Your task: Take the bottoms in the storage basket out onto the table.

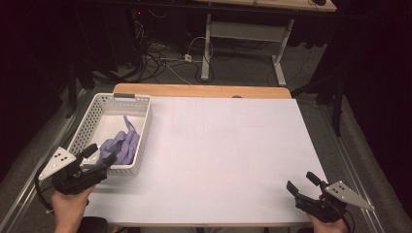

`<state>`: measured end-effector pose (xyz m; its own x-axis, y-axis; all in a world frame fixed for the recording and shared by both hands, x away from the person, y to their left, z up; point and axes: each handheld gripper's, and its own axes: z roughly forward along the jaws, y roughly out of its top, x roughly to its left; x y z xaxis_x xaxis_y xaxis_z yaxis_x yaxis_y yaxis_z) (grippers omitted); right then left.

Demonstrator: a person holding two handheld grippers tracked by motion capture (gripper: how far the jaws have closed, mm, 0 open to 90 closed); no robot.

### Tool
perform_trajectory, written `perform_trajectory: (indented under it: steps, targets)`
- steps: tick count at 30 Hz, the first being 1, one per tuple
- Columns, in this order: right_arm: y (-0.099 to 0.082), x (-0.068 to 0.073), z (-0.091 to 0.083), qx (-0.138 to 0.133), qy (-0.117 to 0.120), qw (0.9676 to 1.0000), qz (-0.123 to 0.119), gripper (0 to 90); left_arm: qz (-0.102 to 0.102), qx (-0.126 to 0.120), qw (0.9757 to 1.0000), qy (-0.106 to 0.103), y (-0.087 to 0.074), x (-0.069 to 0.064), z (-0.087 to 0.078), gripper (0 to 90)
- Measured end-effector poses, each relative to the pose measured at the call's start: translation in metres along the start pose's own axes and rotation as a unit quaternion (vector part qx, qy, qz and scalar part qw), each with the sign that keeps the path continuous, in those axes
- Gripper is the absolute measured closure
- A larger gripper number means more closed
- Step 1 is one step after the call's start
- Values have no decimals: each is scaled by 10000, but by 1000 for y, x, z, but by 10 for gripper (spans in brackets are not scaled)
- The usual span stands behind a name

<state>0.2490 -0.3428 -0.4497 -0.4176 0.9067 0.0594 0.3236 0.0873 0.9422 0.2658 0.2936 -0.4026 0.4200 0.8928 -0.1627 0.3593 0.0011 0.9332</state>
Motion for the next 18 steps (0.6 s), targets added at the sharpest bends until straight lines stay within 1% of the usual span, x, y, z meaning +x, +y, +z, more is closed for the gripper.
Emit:
perform_trajectory:
  steps: [6,14,18]
  targets:
    - [0,1,0,-16,0,10000,1,187,-71,-3,10000,-50,5,1,3,236]
    - [0,1,-1,-15,4,10000,-23,187,-115,36,9999,-108,8,2,7,236]
    - [0,1,0,-13,4,10000,-32,187,-212,58,9997,-123,12,4,9,236]
